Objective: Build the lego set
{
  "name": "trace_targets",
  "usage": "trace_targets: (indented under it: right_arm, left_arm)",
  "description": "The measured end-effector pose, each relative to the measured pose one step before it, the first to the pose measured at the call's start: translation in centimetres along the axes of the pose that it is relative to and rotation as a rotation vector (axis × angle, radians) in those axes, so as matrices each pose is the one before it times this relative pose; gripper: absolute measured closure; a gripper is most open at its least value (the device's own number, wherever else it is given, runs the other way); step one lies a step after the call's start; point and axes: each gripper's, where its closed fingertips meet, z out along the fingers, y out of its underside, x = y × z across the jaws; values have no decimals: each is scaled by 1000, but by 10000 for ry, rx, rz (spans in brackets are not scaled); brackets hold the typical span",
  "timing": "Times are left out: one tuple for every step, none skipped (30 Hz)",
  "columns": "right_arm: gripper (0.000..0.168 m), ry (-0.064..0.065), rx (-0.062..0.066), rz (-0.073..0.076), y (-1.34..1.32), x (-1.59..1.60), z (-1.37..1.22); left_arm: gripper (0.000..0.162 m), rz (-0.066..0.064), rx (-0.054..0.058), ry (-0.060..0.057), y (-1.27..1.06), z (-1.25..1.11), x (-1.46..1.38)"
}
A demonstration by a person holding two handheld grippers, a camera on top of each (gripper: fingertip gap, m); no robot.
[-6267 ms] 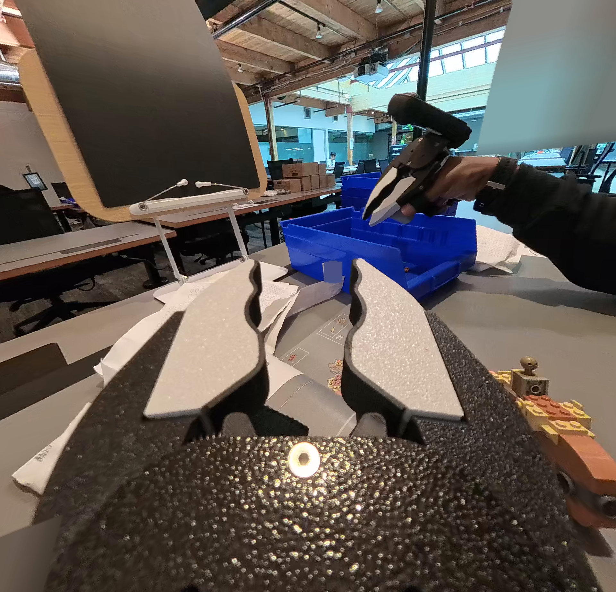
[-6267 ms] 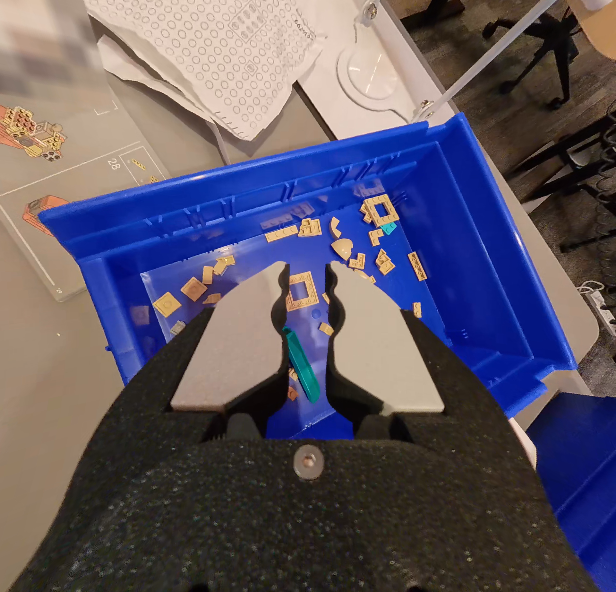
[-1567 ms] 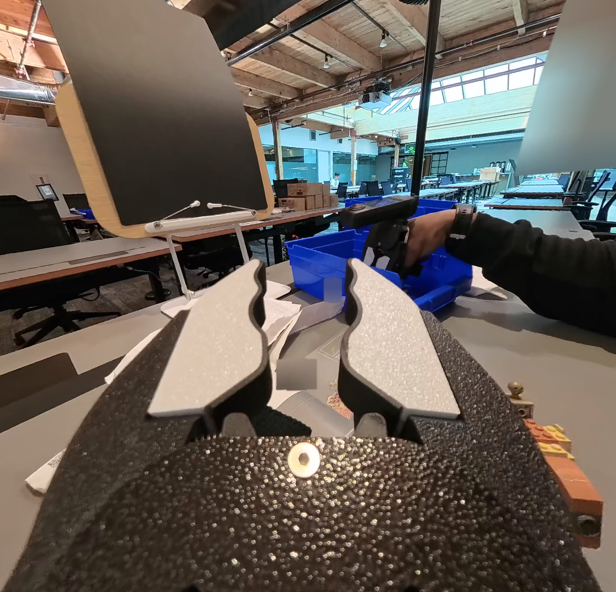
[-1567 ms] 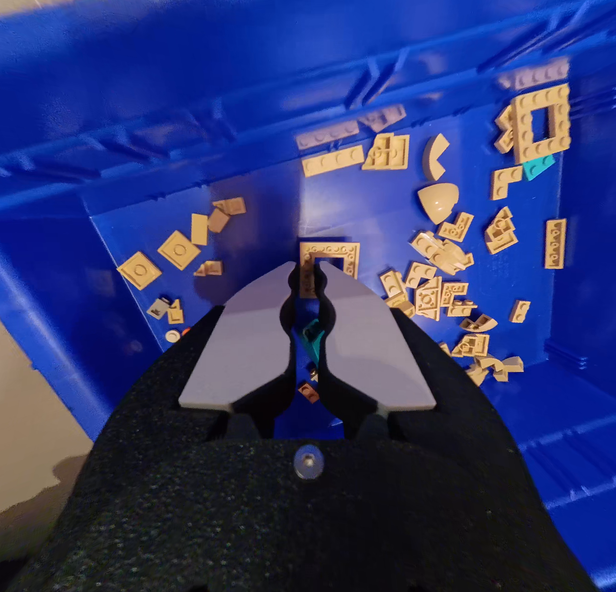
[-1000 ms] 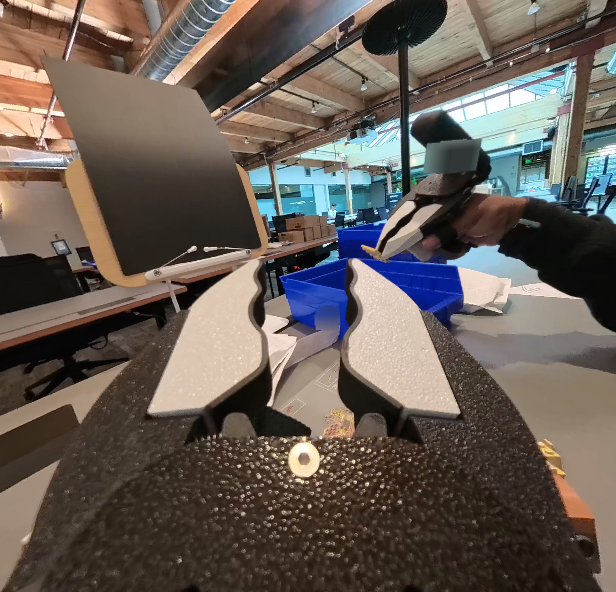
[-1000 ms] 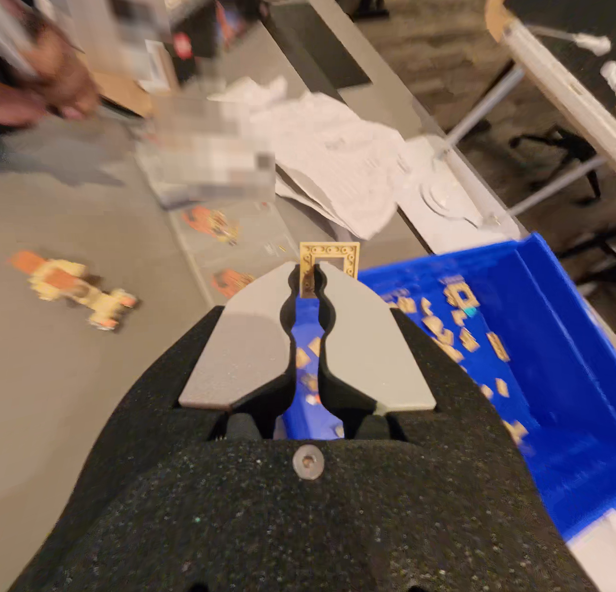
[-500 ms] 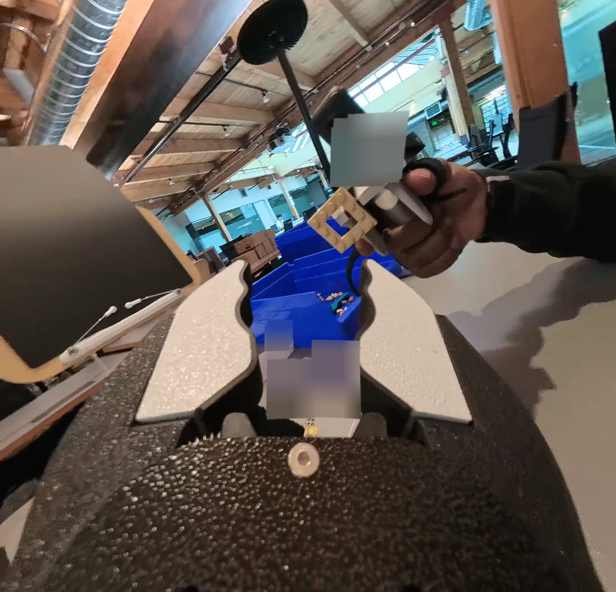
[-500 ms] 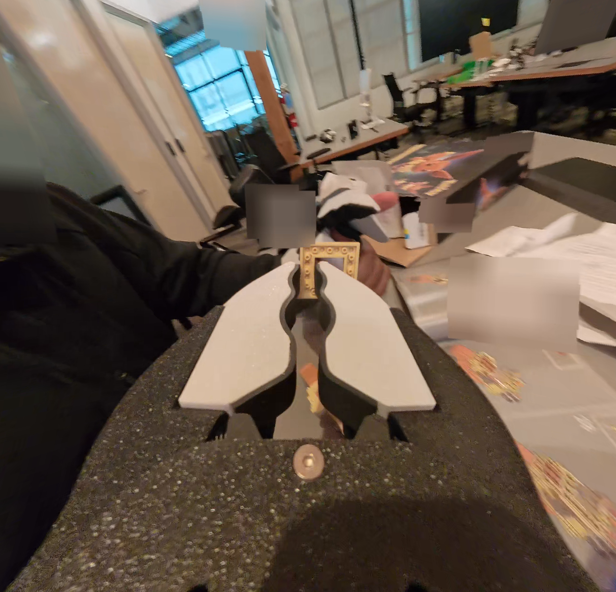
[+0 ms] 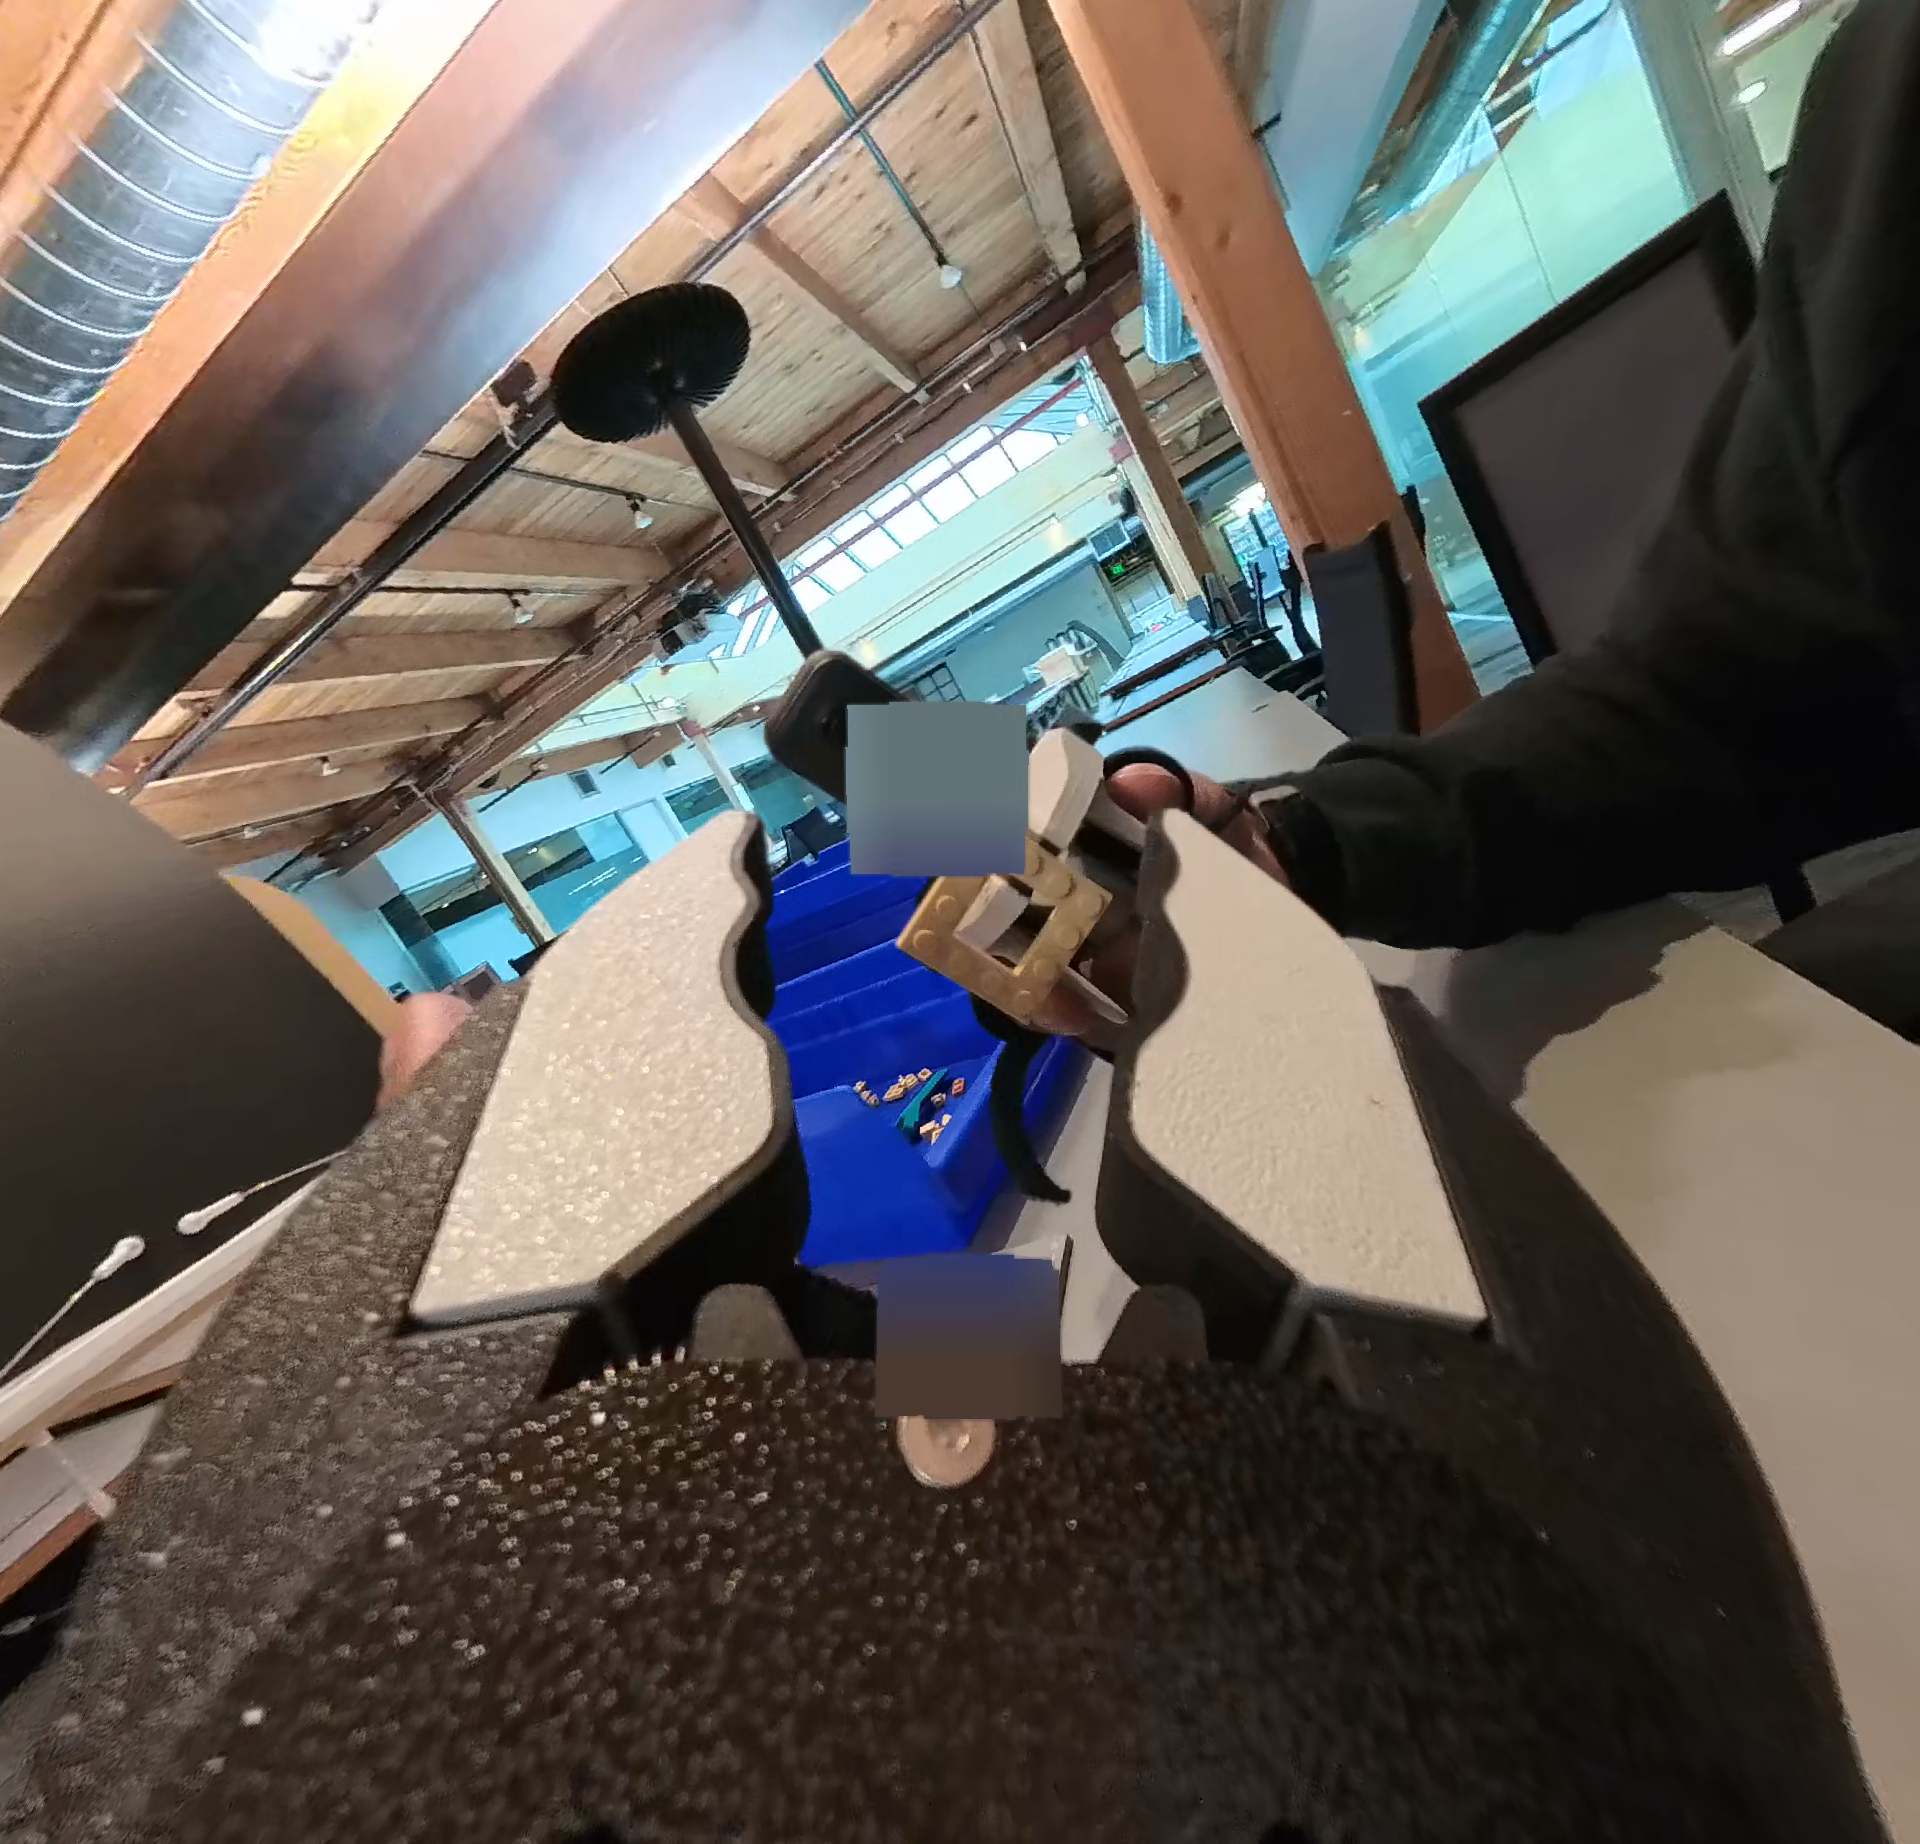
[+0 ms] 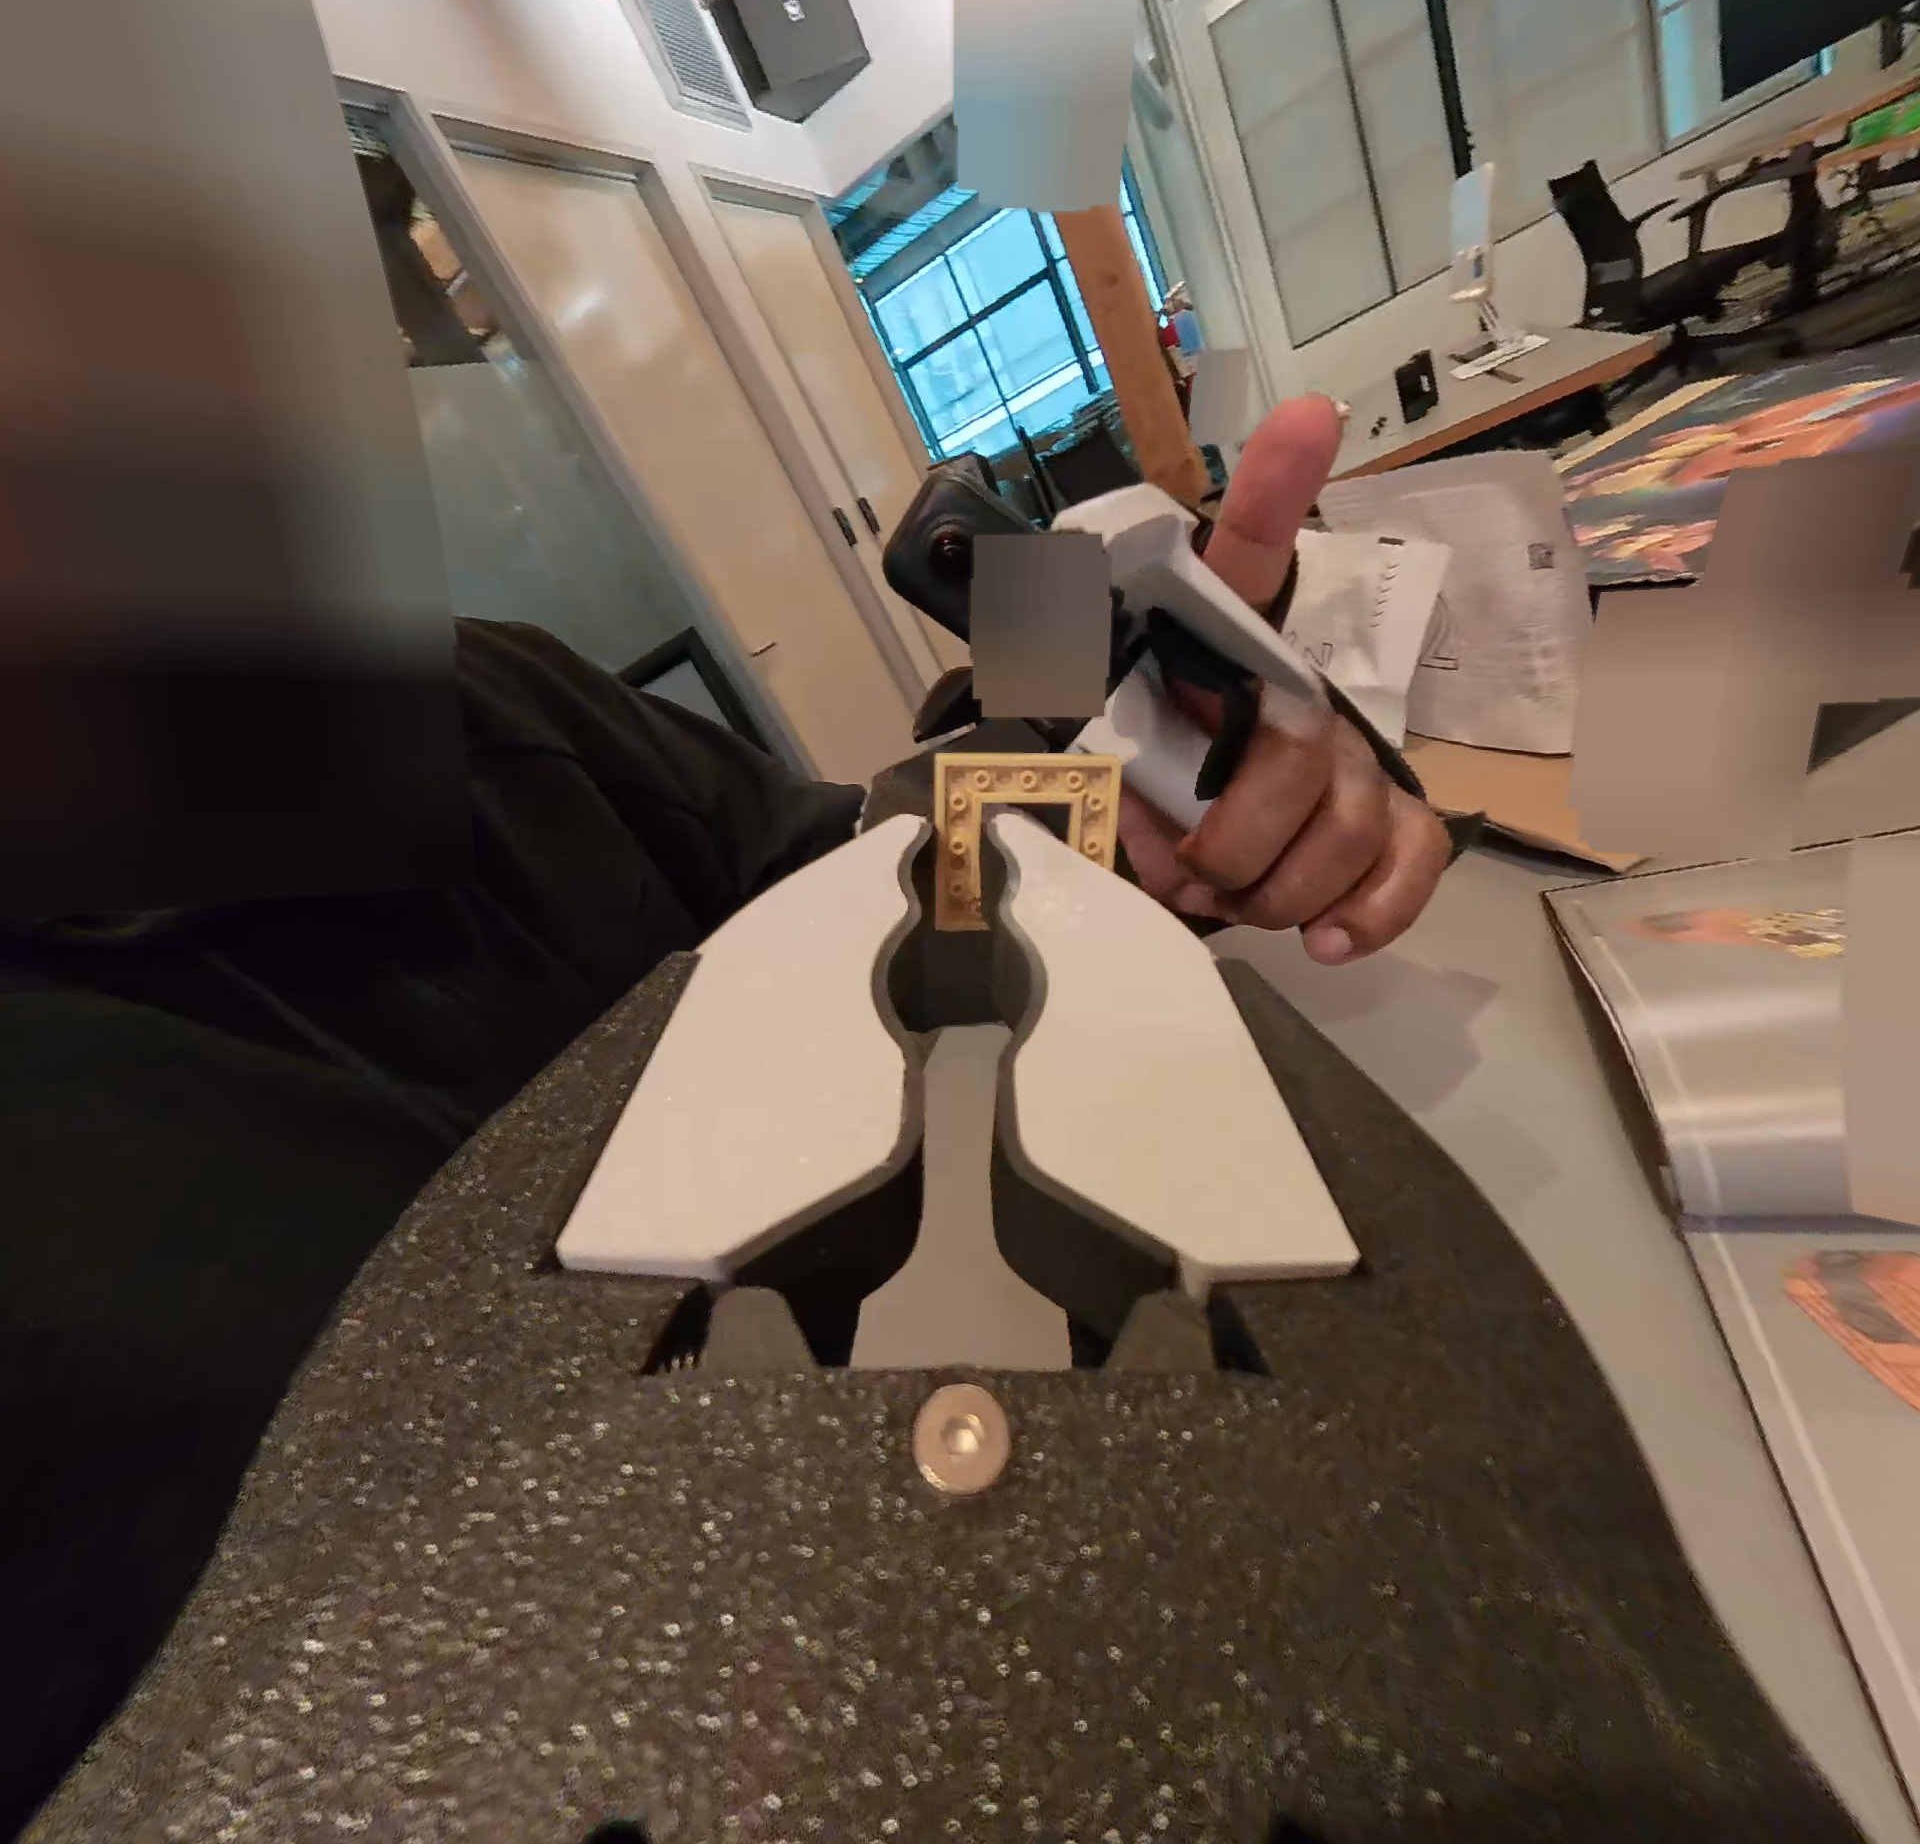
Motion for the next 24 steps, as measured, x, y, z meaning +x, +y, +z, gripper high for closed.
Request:
trace_targets:
  right_arm:
    - [161,-217,53,13,2,-270,55]
    - [161,-246,83,14,-50,-313,57]
    - [161,-171,82,29,-34,-208,64]
    - [161,-121,9,63,70,-106,98]
    - [161,-80,1,61,118,-32,95]
    - [161,-77,6,64,130,-19,104]
    - [161,-71,9,92,144,14,88]
    - [161,-35,-2,84,141,71,61]
    - [161,-41,3,62,102,39,32]
    - [161,-50,18,62,61,5,-3]
    - [161,-65,35,48,-1,-49,-21]
    - [161,-38,54,36,-38,-36,-33]
    - [161,-48,49,21,-40,-67,-42]
    - [161,-50,41,20,-31,-80,-26]
    - [161,-43,22,9,4,-68,-10]
    - [161,-51,16,26,17,-53,0]
    - [161,-72,13,38,19,-77,16]
    - [161,-44,7,28,29,-20,10]
    - [161,-3,14,19,26,32,15]
    - [161,-9,3,34,40,37,13]
    - [161,-5,-1,29,56,52,17]
    - [161,-20,-2,21,57,16,10]
    - [161,-21,15,18,31,13,3]
    - [161,7,5,0,16,44,-17]
  left_arm:
    - [95,133,-82,119,81,71,271]
    - [95,155,-88,144,85,73,330]
    - [96,185,-128,68,162,90,222]
    - [97,227,-180,31,226,97,153]
    - [99,257,-165,83,216,73,246]
    - [101,270,-191,35,243,86,177]
    - [101,262,-196,9,257,85,138]
    - [101,215,-115,25,162,49,150]
    - [102,140,-73,20,111,28,106]
    - [103,74,-54,18,99,21,65]
    - [104,54,-40,22,88,-4,64]
    - [106,64,-33,25,72,3,55]
    - [107,72,-41,7,62,5,48]
    - [108,79,-37,25,52,11,88]
    - [109,81,-41,24,56,30,91]
    - [110,87,-58,22,70,42,97]
    - [111,79,-59,9,79,48,78]
    - [112,73,-39,5,58,40,64]
    - [115,61,-14,-18,27,14,31]
    - [117,32,-9,-14,19,16,29]
    - [120,25,-11,-27,34,10,3]
    - [124,32,-8,-82,7,8,-81]
    - [124,33,-16,-43,22,-10,-38]
    - [125,30,-41,-38,53,-7,-36]
